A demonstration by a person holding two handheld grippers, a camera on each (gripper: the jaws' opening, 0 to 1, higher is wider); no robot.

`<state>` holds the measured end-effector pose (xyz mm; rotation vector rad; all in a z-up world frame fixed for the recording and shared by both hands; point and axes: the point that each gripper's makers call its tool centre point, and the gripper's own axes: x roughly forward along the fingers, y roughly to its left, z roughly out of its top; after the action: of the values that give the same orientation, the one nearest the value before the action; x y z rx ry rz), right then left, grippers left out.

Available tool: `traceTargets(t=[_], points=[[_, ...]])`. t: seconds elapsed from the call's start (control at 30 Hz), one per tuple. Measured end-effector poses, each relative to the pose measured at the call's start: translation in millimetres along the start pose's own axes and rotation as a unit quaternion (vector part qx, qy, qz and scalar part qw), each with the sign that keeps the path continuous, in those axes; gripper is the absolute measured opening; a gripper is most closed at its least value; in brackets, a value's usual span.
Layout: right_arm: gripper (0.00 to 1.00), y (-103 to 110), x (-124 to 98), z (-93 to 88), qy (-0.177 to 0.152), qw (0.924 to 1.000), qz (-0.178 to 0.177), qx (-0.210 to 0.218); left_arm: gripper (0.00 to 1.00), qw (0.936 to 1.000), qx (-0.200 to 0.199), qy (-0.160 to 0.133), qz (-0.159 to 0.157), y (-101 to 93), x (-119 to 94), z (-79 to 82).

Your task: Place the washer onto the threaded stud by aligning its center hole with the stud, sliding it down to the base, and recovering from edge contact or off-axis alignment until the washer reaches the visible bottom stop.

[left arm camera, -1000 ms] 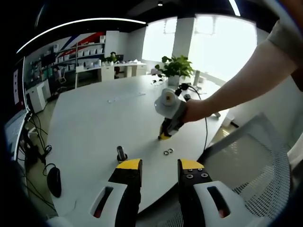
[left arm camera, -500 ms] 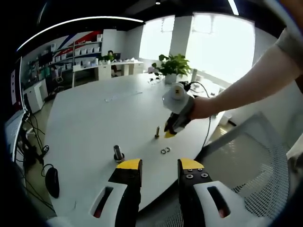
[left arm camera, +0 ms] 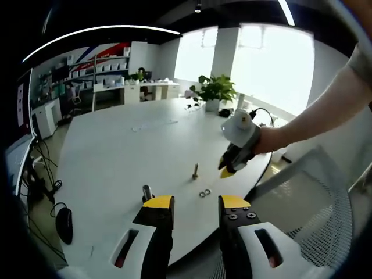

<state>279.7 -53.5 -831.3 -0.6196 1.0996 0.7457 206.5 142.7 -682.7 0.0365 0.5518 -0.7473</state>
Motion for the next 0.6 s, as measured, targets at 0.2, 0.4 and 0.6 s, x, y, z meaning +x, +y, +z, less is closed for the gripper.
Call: traceTargets(t=[0.2,0.4,0.6], points=[[0.22,6.7,-3.8,4.1,-0.009,0.9994,0.009,-0.033,0.29,0.9999,-0.001,-0.011,0.009,2.0,-2.2,3.9],[0.23,8.0,5.9,2.8,-0.016,0.9991,0.032,-0.025,0.29,0.9990,-0.011,-0.038,0.022,8.2,-6.9,14.8],[0.24,12.8,9.9,5.1,-0.027,0.9977,0.053,-0.033,0.29,0.9988,0.002,-0.040,0.028,4.8,-6.2,18.0]])
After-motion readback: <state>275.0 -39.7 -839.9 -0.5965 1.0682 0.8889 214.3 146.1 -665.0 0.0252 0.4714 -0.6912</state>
